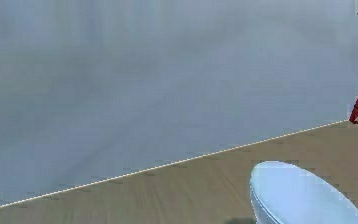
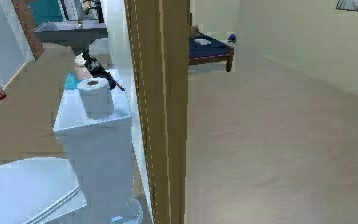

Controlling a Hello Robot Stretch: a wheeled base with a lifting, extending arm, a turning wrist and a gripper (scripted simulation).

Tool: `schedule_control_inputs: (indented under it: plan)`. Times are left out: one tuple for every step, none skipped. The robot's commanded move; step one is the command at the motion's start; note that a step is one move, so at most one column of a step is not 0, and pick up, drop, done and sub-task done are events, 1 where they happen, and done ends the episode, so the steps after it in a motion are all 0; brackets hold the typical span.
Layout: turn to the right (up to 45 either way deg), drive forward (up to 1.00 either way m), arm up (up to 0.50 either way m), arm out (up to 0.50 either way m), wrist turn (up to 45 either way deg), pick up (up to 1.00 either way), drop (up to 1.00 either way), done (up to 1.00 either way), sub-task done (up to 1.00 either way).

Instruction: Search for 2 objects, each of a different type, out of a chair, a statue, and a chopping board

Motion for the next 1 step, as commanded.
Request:
schedule_control_inputs:
  plan:
    - [0.0, 0.90, 0.00, 0.00, 0.0, 0.00, 0.00, 0.00, 0.00]
